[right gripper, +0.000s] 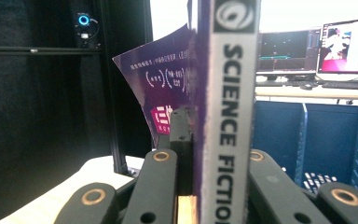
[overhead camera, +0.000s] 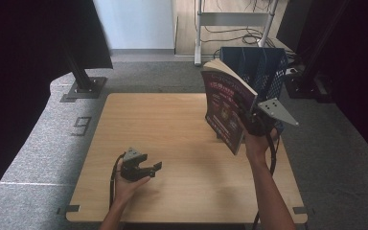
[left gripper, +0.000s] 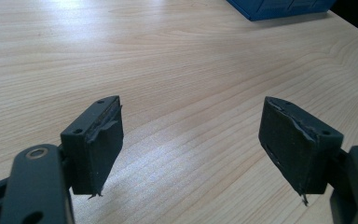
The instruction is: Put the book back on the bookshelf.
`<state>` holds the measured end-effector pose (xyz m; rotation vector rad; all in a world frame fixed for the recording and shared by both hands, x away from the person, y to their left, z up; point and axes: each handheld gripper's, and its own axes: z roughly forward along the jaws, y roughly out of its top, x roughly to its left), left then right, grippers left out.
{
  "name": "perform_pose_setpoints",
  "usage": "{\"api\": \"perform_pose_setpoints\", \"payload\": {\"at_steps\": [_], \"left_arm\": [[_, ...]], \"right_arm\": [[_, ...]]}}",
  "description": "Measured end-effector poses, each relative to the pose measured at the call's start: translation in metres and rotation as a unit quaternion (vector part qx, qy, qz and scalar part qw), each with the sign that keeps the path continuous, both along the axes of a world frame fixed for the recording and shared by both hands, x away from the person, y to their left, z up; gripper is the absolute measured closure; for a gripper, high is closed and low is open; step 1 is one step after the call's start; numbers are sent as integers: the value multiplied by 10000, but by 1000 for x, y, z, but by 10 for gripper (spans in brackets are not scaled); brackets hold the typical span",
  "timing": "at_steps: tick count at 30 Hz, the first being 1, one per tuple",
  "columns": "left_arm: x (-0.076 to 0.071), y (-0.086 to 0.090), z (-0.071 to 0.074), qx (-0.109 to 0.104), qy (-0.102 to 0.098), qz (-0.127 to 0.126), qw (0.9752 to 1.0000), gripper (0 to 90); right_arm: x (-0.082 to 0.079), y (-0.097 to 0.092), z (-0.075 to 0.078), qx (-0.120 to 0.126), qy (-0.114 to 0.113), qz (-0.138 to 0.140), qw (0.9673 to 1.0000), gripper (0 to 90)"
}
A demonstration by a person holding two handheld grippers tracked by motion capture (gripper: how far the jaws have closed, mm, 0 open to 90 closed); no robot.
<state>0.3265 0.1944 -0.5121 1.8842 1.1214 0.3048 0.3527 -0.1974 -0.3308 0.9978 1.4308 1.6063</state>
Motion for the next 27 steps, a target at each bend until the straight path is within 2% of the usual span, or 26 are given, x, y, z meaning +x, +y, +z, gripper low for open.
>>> {"api": "perform_pose_setpoints", "payload": {"at_steps": [27], "left_arm": [[0, 0, 0, 21, 9, 9, 10000, 221]], "right_arm": [[9, -26, 7, 128, -48, -450, 9989, 818]]}}
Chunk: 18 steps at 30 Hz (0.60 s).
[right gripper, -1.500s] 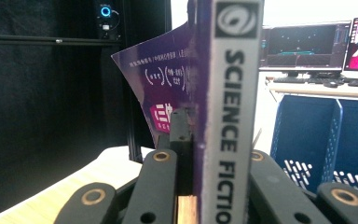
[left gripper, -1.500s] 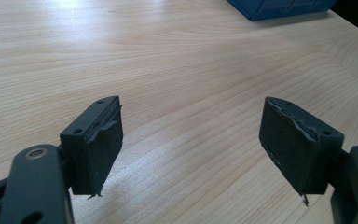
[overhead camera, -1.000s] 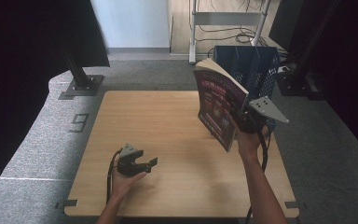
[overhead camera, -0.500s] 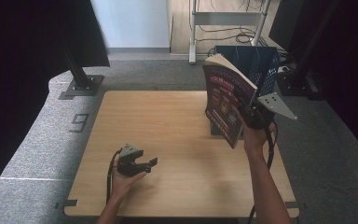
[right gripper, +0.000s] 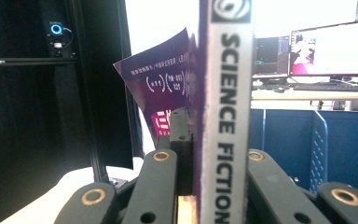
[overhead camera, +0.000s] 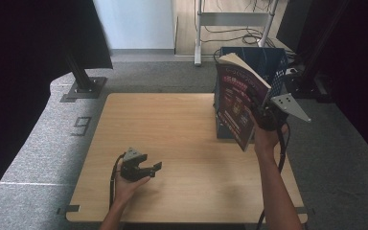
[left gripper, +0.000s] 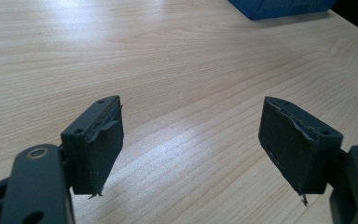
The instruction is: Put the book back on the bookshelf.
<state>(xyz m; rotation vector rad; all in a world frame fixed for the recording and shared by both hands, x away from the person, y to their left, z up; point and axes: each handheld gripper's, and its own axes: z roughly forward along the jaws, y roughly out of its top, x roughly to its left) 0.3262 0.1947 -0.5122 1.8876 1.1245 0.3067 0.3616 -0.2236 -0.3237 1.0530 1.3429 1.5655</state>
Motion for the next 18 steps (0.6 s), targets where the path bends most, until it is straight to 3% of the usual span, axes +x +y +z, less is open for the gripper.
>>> {"api": "perform_pose_setpoints", "payload": {"at_steps": [18], "left_arm": [[-1, 1, 1, -7, -80, 60, 10000, 227]], "right_arm": [[11, -13, 1, 80, 4, -320, 9995, 817]]}}
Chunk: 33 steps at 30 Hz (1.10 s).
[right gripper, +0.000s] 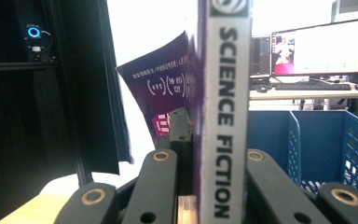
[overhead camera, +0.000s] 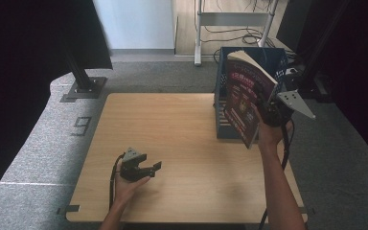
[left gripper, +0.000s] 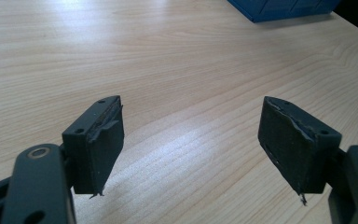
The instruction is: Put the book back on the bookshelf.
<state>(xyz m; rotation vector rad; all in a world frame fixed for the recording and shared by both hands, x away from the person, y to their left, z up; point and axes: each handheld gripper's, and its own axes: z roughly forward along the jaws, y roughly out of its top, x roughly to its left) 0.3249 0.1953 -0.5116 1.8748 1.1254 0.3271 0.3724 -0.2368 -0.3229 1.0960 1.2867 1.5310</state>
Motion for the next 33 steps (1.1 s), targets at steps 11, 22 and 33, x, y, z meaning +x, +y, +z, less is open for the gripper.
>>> {"api": "perform_pose_setpoints", "payload": {"at_steps": [11, 22, 33], "left_arm": [[0, 0, -1, 0, 21, -7, 10000, 227], [0, 1, -1, -28, 41, 9, 10000, 227], [1, 0, -3, -54, 79, 1, 10000, 227]], "right_arm": [[8, -2, -4, -32, 49, -102, 9999, 817], [17, -5, -7, -64, 66, -253, 9996, 817], [33, -1, -9, -71, 63, -342, 9994, 817]]}}
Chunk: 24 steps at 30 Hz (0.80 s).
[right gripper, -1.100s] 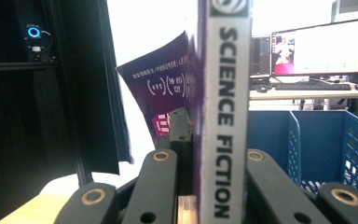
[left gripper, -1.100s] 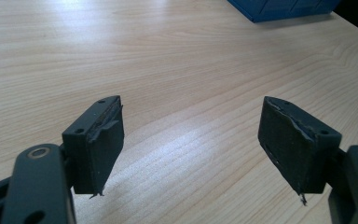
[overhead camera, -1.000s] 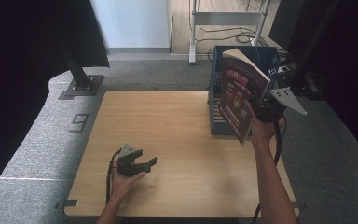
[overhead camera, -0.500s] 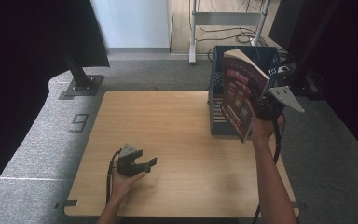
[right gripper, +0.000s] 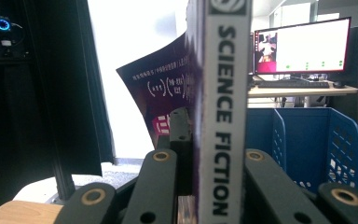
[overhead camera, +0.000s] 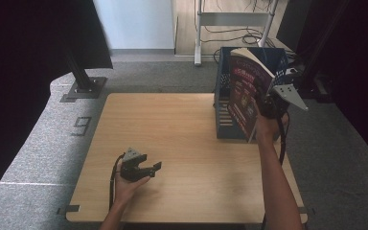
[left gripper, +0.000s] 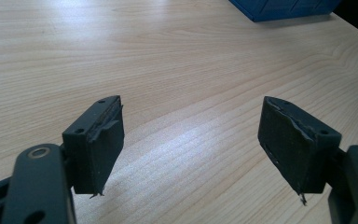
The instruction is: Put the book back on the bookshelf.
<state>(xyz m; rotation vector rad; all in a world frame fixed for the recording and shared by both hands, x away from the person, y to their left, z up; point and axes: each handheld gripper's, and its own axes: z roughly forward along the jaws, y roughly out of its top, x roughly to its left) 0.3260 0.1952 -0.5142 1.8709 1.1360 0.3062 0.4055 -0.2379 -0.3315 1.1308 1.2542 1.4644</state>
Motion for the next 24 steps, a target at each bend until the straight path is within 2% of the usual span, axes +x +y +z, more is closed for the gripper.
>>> {"api": "perform_pose_setpoints", "payload": {"at_steps": [11, 24], "left_arm": [[3, -2, -2, -23, 39, -82, 10000, 227], [1, -2, -2, 13, 15, -58, 10000, 228]], "right_arm": [[29, 4, -11, 70, 122, -202, 9997, 817], [45, 6, -17, 150, 169, -359, 9991, 817]]}}
